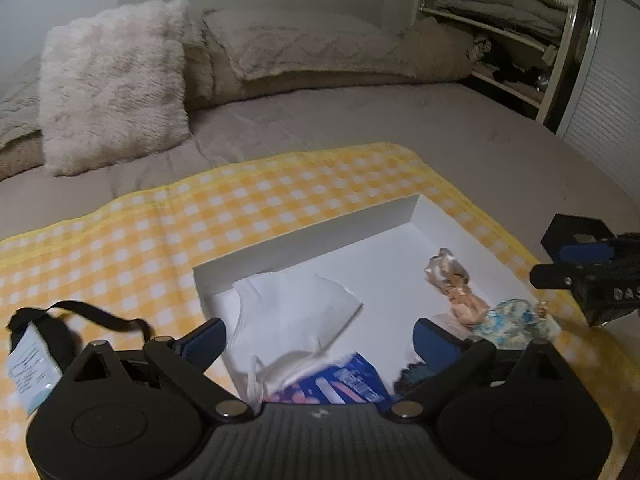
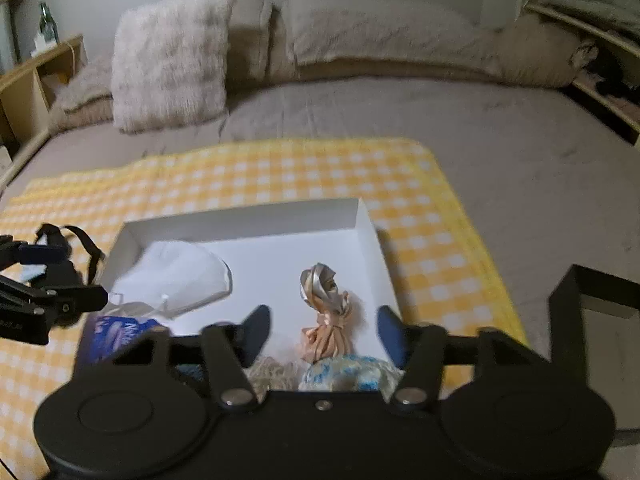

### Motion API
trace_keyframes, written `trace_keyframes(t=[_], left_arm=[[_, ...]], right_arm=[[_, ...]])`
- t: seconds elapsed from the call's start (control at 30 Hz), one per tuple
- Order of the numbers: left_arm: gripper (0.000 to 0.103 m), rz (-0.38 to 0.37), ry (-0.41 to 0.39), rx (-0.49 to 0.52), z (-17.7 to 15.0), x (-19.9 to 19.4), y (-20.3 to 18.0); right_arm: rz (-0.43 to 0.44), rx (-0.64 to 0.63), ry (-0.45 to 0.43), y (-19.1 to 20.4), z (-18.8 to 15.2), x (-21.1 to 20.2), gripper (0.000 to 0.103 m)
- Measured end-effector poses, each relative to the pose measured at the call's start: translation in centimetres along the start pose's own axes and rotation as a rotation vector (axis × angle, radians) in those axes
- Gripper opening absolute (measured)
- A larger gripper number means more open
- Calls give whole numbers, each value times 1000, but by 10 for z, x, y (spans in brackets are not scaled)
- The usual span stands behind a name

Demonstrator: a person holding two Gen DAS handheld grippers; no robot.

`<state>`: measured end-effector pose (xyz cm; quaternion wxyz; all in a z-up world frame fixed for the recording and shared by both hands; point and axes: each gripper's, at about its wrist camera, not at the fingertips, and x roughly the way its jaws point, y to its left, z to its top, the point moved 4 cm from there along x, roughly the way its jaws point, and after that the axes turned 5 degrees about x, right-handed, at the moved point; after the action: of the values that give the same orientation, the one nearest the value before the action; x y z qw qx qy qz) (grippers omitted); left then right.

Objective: Organize soft objects
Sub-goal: 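Withdraw both open tools from the box toward the black bag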

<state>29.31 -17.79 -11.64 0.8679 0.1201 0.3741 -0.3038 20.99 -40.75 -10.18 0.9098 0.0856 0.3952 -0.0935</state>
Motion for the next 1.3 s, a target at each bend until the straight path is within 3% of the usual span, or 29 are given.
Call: trace_keyframes(t=[0.2, 0.3, 0.73, 1.3], left_arm=[[103, 49, -34, -16, -11, -51, -17], [103, 70, -28, -27, -21, -72, -22], [103, 185, -104, -91, -52, -140, -15], [103, 399, -129, -239, -96, -183, 78]], right_arm=[[4, -11, -102, 0, -13, -53, 99], [2, -21, -140, 2, -20, -74, 103], [66, -22, -203, 37, -40, -118, 103], [151, -135, -180, 129, -44, -97, 103]])
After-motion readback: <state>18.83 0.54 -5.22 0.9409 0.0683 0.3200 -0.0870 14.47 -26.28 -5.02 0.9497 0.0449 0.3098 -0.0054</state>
